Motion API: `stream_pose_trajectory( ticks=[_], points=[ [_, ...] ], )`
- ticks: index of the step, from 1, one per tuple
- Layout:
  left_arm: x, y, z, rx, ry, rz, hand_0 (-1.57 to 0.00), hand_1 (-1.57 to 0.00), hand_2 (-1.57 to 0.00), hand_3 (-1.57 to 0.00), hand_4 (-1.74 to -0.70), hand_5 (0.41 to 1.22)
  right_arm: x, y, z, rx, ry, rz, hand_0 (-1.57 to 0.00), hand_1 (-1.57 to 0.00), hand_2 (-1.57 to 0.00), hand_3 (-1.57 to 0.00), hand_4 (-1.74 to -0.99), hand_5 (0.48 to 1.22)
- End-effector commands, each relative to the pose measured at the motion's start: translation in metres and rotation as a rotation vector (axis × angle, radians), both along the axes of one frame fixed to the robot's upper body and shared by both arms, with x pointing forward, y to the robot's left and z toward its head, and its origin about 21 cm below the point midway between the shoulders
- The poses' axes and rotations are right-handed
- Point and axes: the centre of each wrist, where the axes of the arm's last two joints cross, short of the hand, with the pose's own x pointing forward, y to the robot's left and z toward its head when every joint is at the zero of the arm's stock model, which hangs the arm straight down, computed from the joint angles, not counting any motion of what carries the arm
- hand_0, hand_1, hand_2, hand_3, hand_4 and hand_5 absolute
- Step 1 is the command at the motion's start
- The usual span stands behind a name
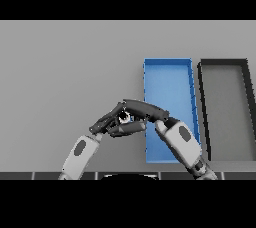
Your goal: Pick up the blue pipe and place it into the blue bin.
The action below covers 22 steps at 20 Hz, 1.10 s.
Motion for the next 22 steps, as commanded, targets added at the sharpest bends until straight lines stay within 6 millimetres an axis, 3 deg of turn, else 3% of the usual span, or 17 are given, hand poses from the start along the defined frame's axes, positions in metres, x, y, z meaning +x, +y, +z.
stream_pose_trajectory(
  ticks=[1, 5, 10, 16, 22],
  points=[
    [0.001, 0.001, -0.002, 0.006, -0.001, -0.012, -0.6, -0.56, -0.55, -0.43, -1.25, 1.221, 0.0, -0.002, 0.001, -0.005, 0.003, -0.008, -1.56, -1.56, -1.56, -1.56, -1.498, 1.211],
    [0.004, 0.007, -0.002, 0.05, 0.026, -0.014, -0.25, -0.23, -0.22, -0.18, -1.06, 0.912, -0.006, 0.001, 0.001, 0.015, -0.005, -0.008, -1.57, -1.57, -1.57, -1.57, -1.499, 1.217],
    [0.007, 0.004, -0.006, 0.087, 0.083, 0.024, -0.08, -0.07, -0.07, -0.06, -0.97, 0.642, -0.005, 0.0, 0.002, 0.023, -0.02, -0.019, -1.57, -1.57, -1.57, -1.57, -1.499, 1.22],
    [0.007, 0.004, -0.008, 0.086, 0.112, 0.044, -0.02, -0.02, -0.02, -0.01, -0.97, 0.519, 0.003, 0.001, 0.015, 0.072, 0.012, -0.038, -1.57, -1.57, -1.57, -1.57, -1.496, 1.221],
    [0.007, 0.006, -0.013, 0.128, 0.131, 0.064, 0.0, 0.0, 0.0, 0.0, -0.97, 0.479, 0.02, -0.012, 0.074, 0.185, 0.093, -0.045, -1.57, -1.57, -1.57, -1.57, -1.495, 1.221]
  ],
)
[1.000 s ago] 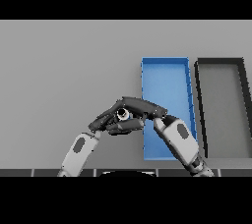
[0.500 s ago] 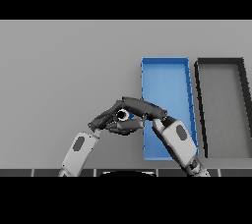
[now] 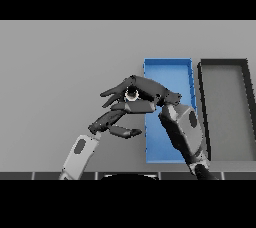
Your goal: Pick up the blue pipe and place it into the blue bin.
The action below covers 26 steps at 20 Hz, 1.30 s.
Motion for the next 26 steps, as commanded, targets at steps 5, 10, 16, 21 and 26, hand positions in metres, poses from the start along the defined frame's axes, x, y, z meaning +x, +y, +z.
stream_pose_trajectory(
  ticks=[5, 10, 16, 21, 26],
  points=[
    [-0.004, 0.0, 0.003, -0.015, -0.017, -0.014, 0.0, 0.0, 0.0, 0.0, -0.95, 0.471, 0.023, -0.014, 0.057, 0.14, -0.022, -0.099, -1.57, -1.57, -1.57, -1.57, -1.497, 1.221],
    [-0.005, 0.007, 0.005, -0.002, -0.016, -0.001, 0.0, 0.0, 0.0, 0.0, -0.95, 0.47, 0.056, -0.051, 0.068, 0.119, -0.048, -0.329, -1.57, -1.57, -1.57, -1.57, -1.498, 1.221],
    [-0.006, 0.011, 0.011, -0.021, -0.03, 0.011, 0.0, 0.0, 0.0, 0.0, -0.94, 0.467, 0.078, -0.091, 0.031, -0.009, 0.062, -0.558, -1.57, -1.57, -1.57, -1.57, -1.499, 1.221],
    [-0.002, 0.011, 0.009, -0.005, -0.045, 0.017, 0.0, 0.0, 0.0, 0.0, -0.93, 0.46, 0.076, -0.109, -0.014, -0.148, 0.193, -0.702, -1.57, -1.57, -1.57, -1.57, -1.5, 1.221],
    [-0.003, 0.012, 0.008, -0.007, -0.069, 0.033, 0.0, 0.0, 0.0, 0.0, -0.93, 0.465, 0.075, -0.131, -0.065, -0.265, 0.34, -0.846, -1.57, -1.57, -1.57, -1.57, -1.5, 1.221]
  ],
)
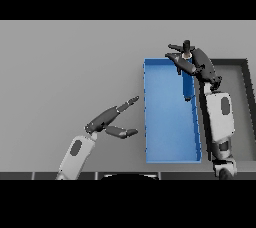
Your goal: Pick up the blue pipe and place it into the blue bin.
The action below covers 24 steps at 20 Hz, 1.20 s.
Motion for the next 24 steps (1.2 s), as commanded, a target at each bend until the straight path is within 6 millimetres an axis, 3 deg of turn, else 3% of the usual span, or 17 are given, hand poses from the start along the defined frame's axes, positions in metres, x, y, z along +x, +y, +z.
stream_pose_trajectory(
  ticks=[1, 5, 7, 9, 10, 11, 12, 14, 17, 20, 24],
  points=[
    [0.0, 0.0, -0.001, 0.0, 0.002, 0.001, 0.0, 0.0, 0.0, 0.0, -0.93, 0.466, -0.001, -0.003, -0.008, -0.002, 0.032, -0.02, -1.57, -1.57, -1.57, -1.57, -1.5, 1.221],
    [-0.002, 0.002, -0.001, 0.006, -0.006, -0.006, 0.0, 0.0, 0.0, 0.0, -0.92, 0.476, -0.008, -0.008, -0.039, -0.012, 0.168, -0.078, -1.57, -1.57, -1.57, -1.57, -1.497, 1.221],
    [0.0, 0.0, -0.002, 0.015, -0.011, -0.003, 0.0, 0.0, 0.0, 0.0, -0.92, 0.48, -0.009, -0.008, -0.051, -0.017, 0.243, -0.08, -1.57, -1.57, -1.57, -1.01, -1.585, 1.221],
    [0.003, -0.004, -0.002, 0.015, -0.005, 0.001, 0.0, 0.0, 0.0, 0.0, -0.92, 0.484, -0.011, -0.005, -0.059, -0.029, 0.316, -0.092, -1.57, -1.57, -1.57, -0.64, -1.641, 1.221],
    [0.003, -0.003, -0.001, 0.008, -0.012, -0.001, 0.0, 0.0, 0.0, 0.0, -0.92, 0.486, -0.012, -0.006, -0.063, -0.033, 0.354, -0.11, -1.57, -1.57, -1.57, -0.51, -1.661, 1.221],
    [0.001, -0.003, -0.002, 0.003, -0.011, -0.002, 0.0, 0.0, 0.0, 0.0, -0.92, 0.489, -0.013, -0.006, -0.063, -0.023, 0.394, -0.127, -1.57, -1.57, -1.57, -0.41, -1.677, 1.171],
    [-0.001, -0.005, -0.002, -0.003, -0.014, -0.01, 0.0, 0.0, 0.0, 0.0, -0.92, 0.491, -0.015, -0.004, -0.066, -0.018, 0.431, -0.137, -1.57, -1.57, -1.52, -0.45, -1.626, 1.161],
    [0.002, -0.004, -0.002, 0.013, -0.006, 0.001, 0.0, 0.0, 0.0, 0.0, -0.92, 0.493, -0.012, -0.002, -0.065, -0.02, 0.478, -0.174, -1.08, -1.03, -0.99, -0.29, -1.469, 1.148],
    [0.0, 0.0, -0.002, 0.0, -0.013, 0.0, 0.0, 0.0, 0.0, 0.0, -0.93, 0.494, -0.011, -0.003, -0.057, -0.102, 0.486, -0.168, -0.55, -0.52, -0.5, -0.15, -1.339, 1.108],
    [0.002, 0.0, -0.002, 0.005, -0.009, 0.007, 0.0, 0.0, 0.0, 0.0, -0.93, 0.494, -0.015, 0.004, -0.056, -0.312, 0.437, -0.05, -0.28, -0.27, -0.26, -0.08, -1.25, 0.962],
    [-0.001, 0.001, -0.005, -0.004, -0.002, -0.003, 0.0, 0.0, 0.0, 0.0, -0.93, 0.496, -0.017, 0.005, -0.059, -0.415, 0.453, 0.027, -0.12, -0.11, -0.11, -0.03, -1.19, 0.809]
  ],
)
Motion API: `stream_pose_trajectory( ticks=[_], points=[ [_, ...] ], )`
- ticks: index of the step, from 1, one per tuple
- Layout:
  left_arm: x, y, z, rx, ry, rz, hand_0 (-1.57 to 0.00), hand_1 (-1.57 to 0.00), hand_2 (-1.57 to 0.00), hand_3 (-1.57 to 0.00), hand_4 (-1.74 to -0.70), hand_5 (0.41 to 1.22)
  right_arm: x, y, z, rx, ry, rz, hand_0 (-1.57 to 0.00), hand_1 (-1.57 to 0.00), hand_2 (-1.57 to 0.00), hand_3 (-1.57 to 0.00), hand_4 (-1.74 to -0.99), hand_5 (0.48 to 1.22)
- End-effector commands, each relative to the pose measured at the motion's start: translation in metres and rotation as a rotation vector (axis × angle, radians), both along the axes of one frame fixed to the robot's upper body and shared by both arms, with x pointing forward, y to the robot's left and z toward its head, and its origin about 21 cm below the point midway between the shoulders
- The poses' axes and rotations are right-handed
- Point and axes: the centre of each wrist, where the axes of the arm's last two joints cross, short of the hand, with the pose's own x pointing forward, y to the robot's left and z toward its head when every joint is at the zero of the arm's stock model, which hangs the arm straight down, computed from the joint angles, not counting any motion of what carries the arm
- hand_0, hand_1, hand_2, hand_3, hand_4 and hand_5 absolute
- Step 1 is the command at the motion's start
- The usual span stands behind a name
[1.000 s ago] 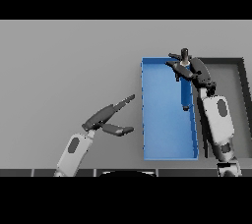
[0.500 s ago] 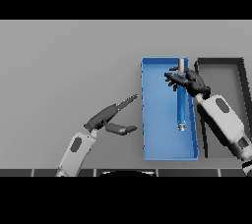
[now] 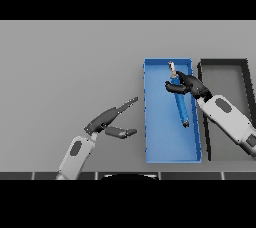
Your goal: Pick up the blue pipe and place it into the blue bin.
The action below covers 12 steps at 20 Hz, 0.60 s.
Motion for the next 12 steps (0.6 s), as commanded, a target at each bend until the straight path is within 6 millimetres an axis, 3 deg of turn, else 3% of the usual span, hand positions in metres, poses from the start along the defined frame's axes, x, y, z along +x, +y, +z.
stream_pose_trajectory(
  ticks=[1, 6, 12],
  points=[
    [-0.001, -0.001, 0.002, -0.001, -0.001, 0.003, 0.0, 0.0, 0.0, 0.0, -0.93, 0.496, -0.002, 0.001, 0.001, -0.033, 0.003, 0.032, -0.09, -0.09, -0.08, -0.02, -1.175, 0.788],
    [0.001, -0.002, 0.002, 0.005, -0.005, 0.007, 0.0, 0.0, 0.0, 0.0, -0.93, 0.497, -0.005, -0.003, -0.005, -0.065, 0.017, 0.066, -0.03, -0.03, -0.03, -0.01, -1.099, 0.725],
    [0.005, 0.008, -0.001, 0.014, -0.001, 0.018, 0.0, 0.0, 0.0, 0.0, -0.93, 0.495, -0.002, -0.002, -0.002, -0.072, 0.006, 0.117, -0.02, -0.02, -0.02, 0.0, -1.084, 0.714]
  ],
)
